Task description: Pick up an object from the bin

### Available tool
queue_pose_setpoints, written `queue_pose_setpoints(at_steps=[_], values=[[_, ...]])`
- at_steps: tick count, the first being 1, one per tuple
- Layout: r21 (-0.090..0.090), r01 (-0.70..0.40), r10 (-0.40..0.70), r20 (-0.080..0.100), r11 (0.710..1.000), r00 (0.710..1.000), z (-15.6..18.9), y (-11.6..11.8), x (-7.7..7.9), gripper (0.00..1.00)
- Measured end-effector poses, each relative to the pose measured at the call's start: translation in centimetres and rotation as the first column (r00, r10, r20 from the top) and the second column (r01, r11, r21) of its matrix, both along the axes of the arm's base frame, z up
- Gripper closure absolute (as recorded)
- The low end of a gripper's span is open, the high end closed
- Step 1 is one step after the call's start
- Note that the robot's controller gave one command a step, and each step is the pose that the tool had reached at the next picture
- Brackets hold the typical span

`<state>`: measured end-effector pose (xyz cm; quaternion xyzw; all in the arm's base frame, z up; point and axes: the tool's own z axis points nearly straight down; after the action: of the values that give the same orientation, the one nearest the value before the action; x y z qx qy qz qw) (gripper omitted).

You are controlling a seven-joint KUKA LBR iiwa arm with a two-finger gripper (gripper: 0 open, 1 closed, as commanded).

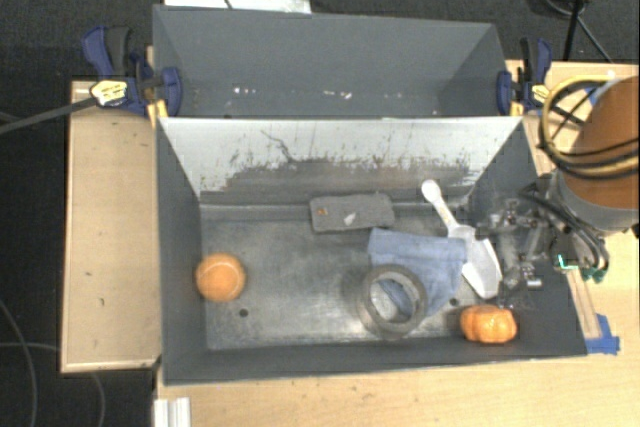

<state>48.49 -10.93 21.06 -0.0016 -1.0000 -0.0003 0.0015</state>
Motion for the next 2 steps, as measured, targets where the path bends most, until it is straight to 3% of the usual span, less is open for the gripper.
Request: queue_pose_setpoints(at_steps=[1,2], values=[[-0.001,-0.004,0.004,0.006,1.000,1.000,0.3,0.0,0.2,0.00],[-0.003,-0.020,0.020,0.013,1.000,1.000,-4.8,0.6,0.2,0.00]])
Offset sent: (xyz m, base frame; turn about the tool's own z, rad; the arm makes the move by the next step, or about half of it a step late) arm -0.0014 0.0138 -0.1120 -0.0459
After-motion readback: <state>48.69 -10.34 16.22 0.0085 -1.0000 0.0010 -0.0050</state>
